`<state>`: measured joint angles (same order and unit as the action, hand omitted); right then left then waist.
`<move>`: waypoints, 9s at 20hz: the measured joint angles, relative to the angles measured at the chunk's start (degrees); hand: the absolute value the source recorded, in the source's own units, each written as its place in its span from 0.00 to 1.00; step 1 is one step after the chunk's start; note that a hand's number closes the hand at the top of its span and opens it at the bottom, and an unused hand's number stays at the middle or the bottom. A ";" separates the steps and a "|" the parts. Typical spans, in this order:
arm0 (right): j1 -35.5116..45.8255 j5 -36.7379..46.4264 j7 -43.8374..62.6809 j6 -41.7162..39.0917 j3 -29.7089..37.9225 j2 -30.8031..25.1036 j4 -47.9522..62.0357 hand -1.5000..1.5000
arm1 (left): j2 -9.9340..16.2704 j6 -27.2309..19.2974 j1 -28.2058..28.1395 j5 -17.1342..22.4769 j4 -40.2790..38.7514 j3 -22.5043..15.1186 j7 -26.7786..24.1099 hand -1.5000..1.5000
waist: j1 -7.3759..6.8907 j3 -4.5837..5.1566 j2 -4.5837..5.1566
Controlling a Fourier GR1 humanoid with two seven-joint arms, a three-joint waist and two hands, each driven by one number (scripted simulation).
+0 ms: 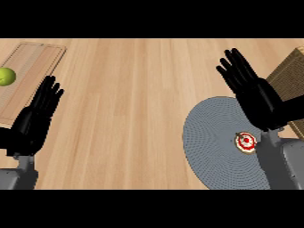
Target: Pick the cupcake from the placemat and place it in the basket
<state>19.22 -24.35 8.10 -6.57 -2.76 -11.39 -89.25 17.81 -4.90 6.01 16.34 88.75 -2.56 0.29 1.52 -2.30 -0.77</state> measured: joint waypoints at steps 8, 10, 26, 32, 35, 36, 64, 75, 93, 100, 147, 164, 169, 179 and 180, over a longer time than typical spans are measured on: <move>0.73 12.48 -7.60 -1.68 6.77 -16.11 -4.80 0.00 | 4.98 -0.69 0.47 -2.52 -3.73 1.99 5.24 0.50 | 0.06 2.14 0.67; 0.39 20.53 -9.69 -2.18 3.21 -19.65 -6.23 0.00 | 5.12 -0.65 0.46 -2.67 -4.47 1.66 6.45 0.50 | -0.59 2.28 0.88; 10.51 67.04 28.44 4.82 -20.18 -7.22 -10.04 0.00 | 5.81 0.55 4.51 -3.27 -10.09 2.10 10.10 0.50 | -1.22 2.68 0.14; 20.82 71.37 45.74 -12.89 -17.94 -12.09 -10.12 0.00 | 5.86 0.62 4.24 -3.35 -10.27 2.35 10.23 0.50 | -0.77 2.73 -0.25; 24.96 68.90 49.27 -19.72 -16.17 -11.10 -10.85 0.00 | 6.02 0.64 4.64 -3.35 -10.26 2.60 10.65 0.50 | -0.68 2.66 -0.26; 25.40 67.33 49.57 -21.63 -15.22 -10.85 -10.73 0.00 | 6.13 0.83 4.87 -3.15 -10.42 2.81 10.77 0.50 | -0.48 2.65 -0.25; -4.09 56.49 49.50 -34.91 -2.58 -8.29 -42.72 0.00 | 4.90 2.10 4.18 -4.51 -9.66 4.55 10.39 0.50 | -0.84 2.28 0.62; -15.08 73.29 31.06 -13.95 -5.36 -3.78 -30.19 0.00 | 3.81 3.18 4.93 -5.24 -7.97 5.69 12.59 0.50 | -1.56 2.26 0.79; -19.36 76.52 22.43 -13.42 -1.83 -3.23 -20.42 0.00 | 0.89 6.34 4.76 -8.90 -8.53 9.07 12.24 0.50 | -1.43 2.29 0.75; -22.01 75.49 18.51 -13.53 -1.59 -1.81 -21.61 0.00 | -0.87 6.46 4.51 -10.72 -8.20 9.52 12.13 0.50 | -1.40 2.29 0.74; 19.12 85.46 49.57 24.28 0.12 11.06 14.95 1.00 | -5.08 10.39 10.79 -14.32 -9.96 8.54 12.67 0.50 | -8.75 2.20 2.49; 51.47 108.31 57.77 33.58 8.59 10.09 40.34 1.00 | -3.55 9.65 9.85 -14.18 -11.58 11.13 12.44 0.50 | -4.77 2.45 1.44; 57.72 111.97 57.87 33.96 13.55 6.41 46.57 1.00 | -3.36 9.50 9.63 -14.29 -11.92 11.52 11.92 0.50 | -4.24 2.42 1.50; 62.10 119.21 58.32 33.55 20.30 -3.03 55.30 1.00 | -3.33 9.60 7.90 -13.76 -9.89 11.91 12.57 0.50 | -3.68 2.38 1.43; 61.91 119.83 58.45 33.31 20.75 -3.70 55.70 1.00 | -3.13 9.69 7.87 -13.51 -9.52 12.11 13.09 0.50 | -3.50 2.37 1.34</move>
<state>81.12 95.48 66.55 26.74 17.99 -15.08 -33.55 14.68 4.78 13.88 2.83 79.23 9.55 13.38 -1.98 0.08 0.57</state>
